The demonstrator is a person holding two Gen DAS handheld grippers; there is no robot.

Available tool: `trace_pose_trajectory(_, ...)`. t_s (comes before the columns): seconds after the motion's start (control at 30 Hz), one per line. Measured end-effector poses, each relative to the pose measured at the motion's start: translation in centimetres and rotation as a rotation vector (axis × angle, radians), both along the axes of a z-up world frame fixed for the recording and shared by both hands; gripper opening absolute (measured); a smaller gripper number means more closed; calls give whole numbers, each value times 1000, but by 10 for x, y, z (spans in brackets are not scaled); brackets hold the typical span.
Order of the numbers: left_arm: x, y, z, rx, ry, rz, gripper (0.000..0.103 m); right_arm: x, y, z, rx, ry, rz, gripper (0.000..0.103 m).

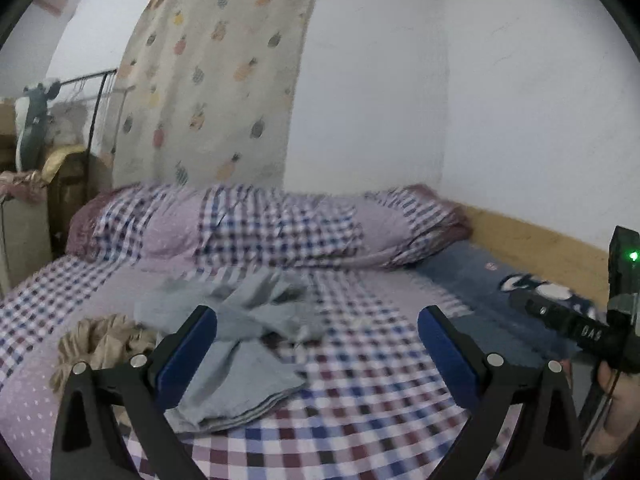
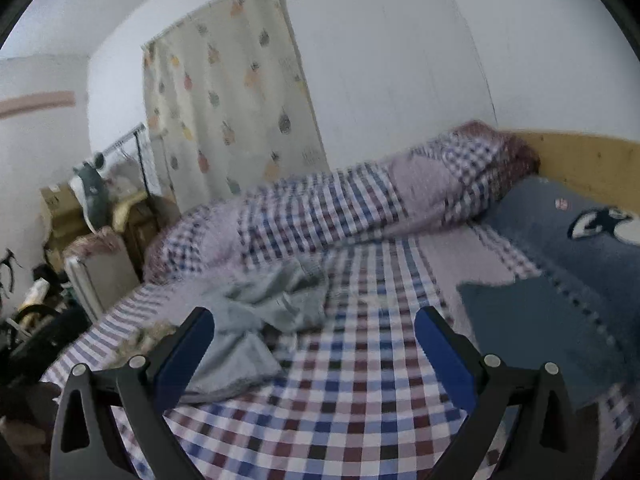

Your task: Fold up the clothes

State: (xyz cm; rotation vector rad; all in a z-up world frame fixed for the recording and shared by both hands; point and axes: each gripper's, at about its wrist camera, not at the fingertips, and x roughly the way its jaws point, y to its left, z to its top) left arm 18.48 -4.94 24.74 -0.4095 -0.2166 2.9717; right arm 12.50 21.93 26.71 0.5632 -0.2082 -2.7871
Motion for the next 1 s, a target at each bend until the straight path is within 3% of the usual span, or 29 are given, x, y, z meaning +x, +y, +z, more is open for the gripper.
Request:
trace_pose_trajectory(0.43, -129, 24, -163, -13, -341, 56, 102, -110, -40, -164, 173, -241, -34, 103)
trace_pose_trajectory(0.53, -140, 30, -184, -31, -402, 46, 102, -121, -42, -195, 173, -299, -21, 103)
trace_pose_trajectory(0.8, -166, 37, -225, -62, -534, 51, 102, -141, -38, -241, 158, -467, -15, 103)
trace_pose_trajectory(1.0, -170, 44, -237, -114, -566, 70, 102, -147, -46, -251, 209, -500, 10, 103)
